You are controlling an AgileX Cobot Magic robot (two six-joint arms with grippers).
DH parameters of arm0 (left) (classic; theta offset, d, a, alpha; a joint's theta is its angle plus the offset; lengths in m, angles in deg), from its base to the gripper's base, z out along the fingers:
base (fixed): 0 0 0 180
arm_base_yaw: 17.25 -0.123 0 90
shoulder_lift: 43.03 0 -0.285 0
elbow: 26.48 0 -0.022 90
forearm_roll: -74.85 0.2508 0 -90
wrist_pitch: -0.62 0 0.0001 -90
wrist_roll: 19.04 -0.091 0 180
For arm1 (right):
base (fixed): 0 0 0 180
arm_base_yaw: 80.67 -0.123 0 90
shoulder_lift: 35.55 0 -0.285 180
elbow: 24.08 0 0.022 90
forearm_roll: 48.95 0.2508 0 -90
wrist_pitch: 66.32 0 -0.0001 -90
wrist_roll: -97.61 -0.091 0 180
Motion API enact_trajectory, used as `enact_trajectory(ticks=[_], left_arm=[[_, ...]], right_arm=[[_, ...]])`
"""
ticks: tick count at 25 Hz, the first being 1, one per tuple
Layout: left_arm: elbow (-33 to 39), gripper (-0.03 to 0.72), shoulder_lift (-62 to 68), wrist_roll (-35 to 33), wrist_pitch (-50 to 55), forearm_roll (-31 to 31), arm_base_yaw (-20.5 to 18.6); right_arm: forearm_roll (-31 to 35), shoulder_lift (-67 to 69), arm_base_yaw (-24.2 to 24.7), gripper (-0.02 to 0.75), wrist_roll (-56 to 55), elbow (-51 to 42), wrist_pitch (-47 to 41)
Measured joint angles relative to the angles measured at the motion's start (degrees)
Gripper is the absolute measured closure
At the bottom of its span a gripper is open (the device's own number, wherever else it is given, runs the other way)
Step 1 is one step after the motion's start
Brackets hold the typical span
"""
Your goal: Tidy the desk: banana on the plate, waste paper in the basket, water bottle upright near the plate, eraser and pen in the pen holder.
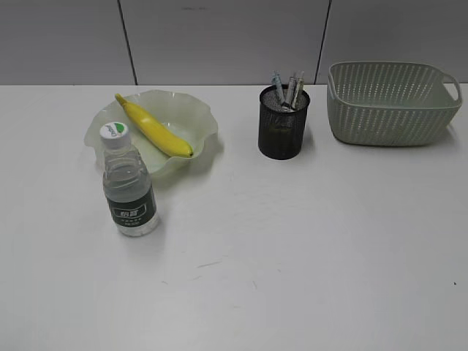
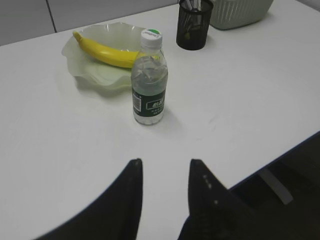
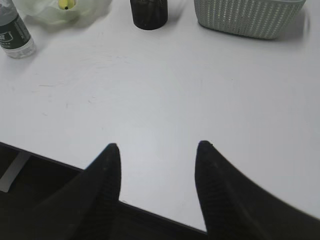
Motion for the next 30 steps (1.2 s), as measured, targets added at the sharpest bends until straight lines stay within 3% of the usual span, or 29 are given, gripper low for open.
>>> enact_trajectory(ticks=[6,18,30], left_arm=[[0.0,0.453,-1.0,0.3,0.0,0.2,0.0],[0.0,0.453,-1.0,0.5,0.0,0.2,0.0],[0.0,0.453,-1.0,0.5,0.0,0.6,0.0]], right_arm=[[0.0,-0.1,0.0,0.353,0.0,0.0,-0.1],[0.4,-3.1,0.0,0.482,1.1,0.0,-0.1],[0.9,-3.1,0.0,0.487,1.4,0.0,-0.1]])
